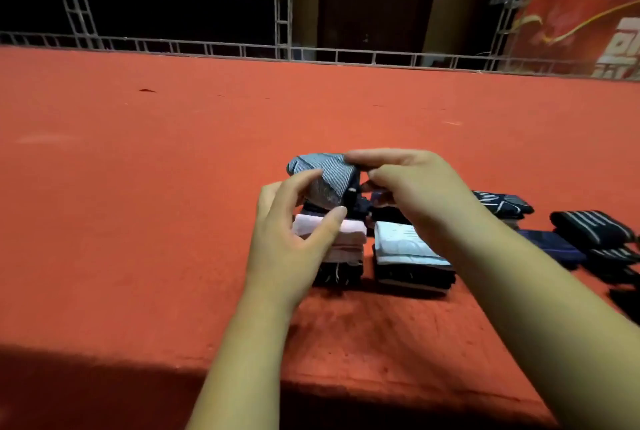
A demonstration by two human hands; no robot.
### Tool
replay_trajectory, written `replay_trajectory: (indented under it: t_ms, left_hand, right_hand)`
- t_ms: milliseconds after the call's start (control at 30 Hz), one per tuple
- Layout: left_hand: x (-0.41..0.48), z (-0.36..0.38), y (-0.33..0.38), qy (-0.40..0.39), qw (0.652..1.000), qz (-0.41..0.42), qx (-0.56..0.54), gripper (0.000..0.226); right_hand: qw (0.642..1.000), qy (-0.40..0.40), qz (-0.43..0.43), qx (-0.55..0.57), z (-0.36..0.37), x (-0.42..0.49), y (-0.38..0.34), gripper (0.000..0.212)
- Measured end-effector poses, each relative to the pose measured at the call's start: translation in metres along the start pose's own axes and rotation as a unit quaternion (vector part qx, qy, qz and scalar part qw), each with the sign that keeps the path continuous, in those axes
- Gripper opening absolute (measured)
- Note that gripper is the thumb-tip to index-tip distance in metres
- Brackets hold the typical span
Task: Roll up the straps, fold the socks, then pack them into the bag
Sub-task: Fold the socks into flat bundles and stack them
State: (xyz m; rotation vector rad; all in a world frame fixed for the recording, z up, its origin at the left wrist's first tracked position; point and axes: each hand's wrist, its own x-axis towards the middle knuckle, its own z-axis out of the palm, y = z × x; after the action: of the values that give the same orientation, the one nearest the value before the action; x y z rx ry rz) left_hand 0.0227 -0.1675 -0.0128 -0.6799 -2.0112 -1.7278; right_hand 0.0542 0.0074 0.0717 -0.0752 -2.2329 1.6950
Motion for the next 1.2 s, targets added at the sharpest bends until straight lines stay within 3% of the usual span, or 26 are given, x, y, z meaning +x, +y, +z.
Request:
replay_trajectory:
  t_ms: [167,333,500,633,767,900,1200]
  left_hand:
    - [-0.045,0.024,0.022,-0.105,0.994,-0.003,0.032,0.057]
    - [-0.089,0.049,0.036,-0.194,0.98,-0.04,0.009,0.048]
    - [-0.117,0.072,0.038,-0.19,0.974,-0.12,-0.027,0.037]
    - [-0.119,0.081,0.037,-0.195,0.967,-0.154,-0.057,0.026]
    - [-0.118,0.084,0.038,-0.214,0.962,-0.163,-0.057,0.022]
    - [-0.12,0.091,0.043,-0.245,0.966,-0.062,0.046,0.019]
    - [-0.124,0.107,0.045,-0.21,0.97,-0.113,0.049,0.012]
  right_hand:
    - [0.994,0.022,0.083,0.072,-0.036,-0.088,0.042,0.049]
    - [0.992,0.057,0.08,0.077,-0.061,-0.154,0.071,0.051]
    - [0.996,0.052,0.028,0.071,-0.075,-0.19,0.093,0.044]
    - [0.996,0.061,-0.028,-0.062,-0.087,-0.198,0.116,0.033]
    - [0.97,0.085,-0.051,-0.224,-0.099,-0.193,0.131,0.024]
    - [0.967,0.064,-0.063,-0.237,-0.11,-0.187,0.137,0.025]
    - [0.967,0.035,-0.099,-0.233,-0.109,-0.177,0.147,0.02]
